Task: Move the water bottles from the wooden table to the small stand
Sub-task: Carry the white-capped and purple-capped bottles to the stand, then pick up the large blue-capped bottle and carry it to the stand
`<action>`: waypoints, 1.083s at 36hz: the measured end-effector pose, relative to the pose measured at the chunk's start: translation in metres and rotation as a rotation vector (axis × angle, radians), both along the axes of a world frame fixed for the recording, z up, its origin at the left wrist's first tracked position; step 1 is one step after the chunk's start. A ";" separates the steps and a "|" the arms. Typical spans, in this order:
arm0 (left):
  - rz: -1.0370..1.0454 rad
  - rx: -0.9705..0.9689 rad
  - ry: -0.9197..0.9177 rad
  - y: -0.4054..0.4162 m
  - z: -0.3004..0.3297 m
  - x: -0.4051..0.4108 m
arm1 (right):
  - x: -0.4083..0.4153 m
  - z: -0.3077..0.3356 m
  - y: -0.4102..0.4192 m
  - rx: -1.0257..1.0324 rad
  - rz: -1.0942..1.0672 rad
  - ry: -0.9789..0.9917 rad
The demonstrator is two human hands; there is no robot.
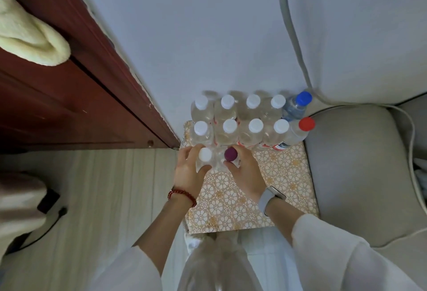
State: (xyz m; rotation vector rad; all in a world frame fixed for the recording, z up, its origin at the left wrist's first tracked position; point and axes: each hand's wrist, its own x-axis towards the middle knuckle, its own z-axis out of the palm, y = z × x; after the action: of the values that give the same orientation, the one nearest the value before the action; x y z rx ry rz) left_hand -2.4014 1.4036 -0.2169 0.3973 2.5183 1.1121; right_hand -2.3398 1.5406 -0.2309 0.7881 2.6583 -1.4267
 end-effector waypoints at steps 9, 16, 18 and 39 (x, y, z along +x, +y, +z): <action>0.004 -0.002 -0.017 0.002 -0.004 0.002 | -0.002 0.008 0.007 -0.188 0.003 -0.074; 0.025 -0.029 -0.132 0.002 0.016 0.006 | 0.002 0.029 0.000 -0.158 -0.055 -0.091; 0.075 -0.022 -0.148 -0.003 0.029 0.011 | 0.006 0.042 -0.004 -0.086 -0.095 -0.019; 1.152 -0.190 0.169 -0.369 0.203 0.290 | 0.111 0.225 -0.359 -0.026 1.174 0.034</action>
State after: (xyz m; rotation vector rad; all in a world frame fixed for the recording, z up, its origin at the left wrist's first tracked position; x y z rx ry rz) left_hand -2.1116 1.0341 -0.0135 -1.2012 2.9573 1.1372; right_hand -2.2292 1.1819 -0.0060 -0.7327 2.2950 -1.0573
